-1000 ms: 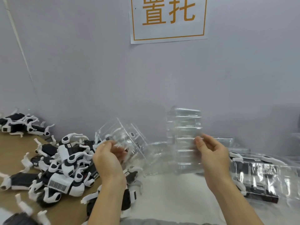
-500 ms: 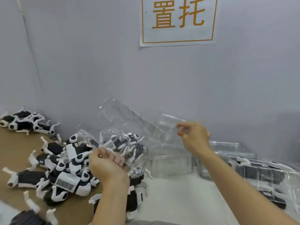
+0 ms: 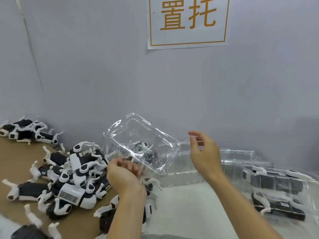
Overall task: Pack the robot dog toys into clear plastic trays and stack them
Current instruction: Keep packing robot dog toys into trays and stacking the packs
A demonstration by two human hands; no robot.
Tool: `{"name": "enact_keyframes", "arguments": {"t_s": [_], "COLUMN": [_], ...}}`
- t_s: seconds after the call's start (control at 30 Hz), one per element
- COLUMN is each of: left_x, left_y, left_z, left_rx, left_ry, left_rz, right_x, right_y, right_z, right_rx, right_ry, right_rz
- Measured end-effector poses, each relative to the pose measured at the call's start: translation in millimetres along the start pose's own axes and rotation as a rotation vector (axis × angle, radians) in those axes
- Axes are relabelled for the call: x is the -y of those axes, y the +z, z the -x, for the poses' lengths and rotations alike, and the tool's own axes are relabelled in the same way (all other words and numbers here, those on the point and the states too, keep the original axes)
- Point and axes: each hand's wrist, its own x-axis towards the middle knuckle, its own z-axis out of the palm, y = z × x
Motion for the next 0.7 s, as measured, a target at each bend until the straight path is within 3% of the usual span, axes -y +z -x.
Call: {"name": "enact_keyframes", "arguments": {"t_s": [0.1,0.23,0.3,0.4,0.5,0.63,0.7], "left_x": [6,17,24,31,30,16,6], "left_y": [5,14,16,16,14,7,3], "left_z": [10,28,36,41,38,19,9], "left_rx": [0.026,0.068,0.120,0.228,0.231,0.144,0.189], "left_ry": [0.019,0.020,-0.007,-0.049,-0.048,0.048,0.058], "left_rz": [-0.021,-0.029,-0.040,-0.112,-0.206,-0.275,-0.335], "right_x": [19,25,25,24,21,22,25], "right_y": [-10,-23,-31,-43,-59,-83,-92], "right_z": [35,59,58,52,42,30,27], "right_rx": [0.106,0.451,0.469,0.358,0.341,0.435,0.527], "right_ry": [-0.056,0.012,0.028,-0.011,0.011,0.011,0.024], "right_rz": [-0.143,-0.143,-0.094,-0.089,-0.079,0.025,0.110]}}
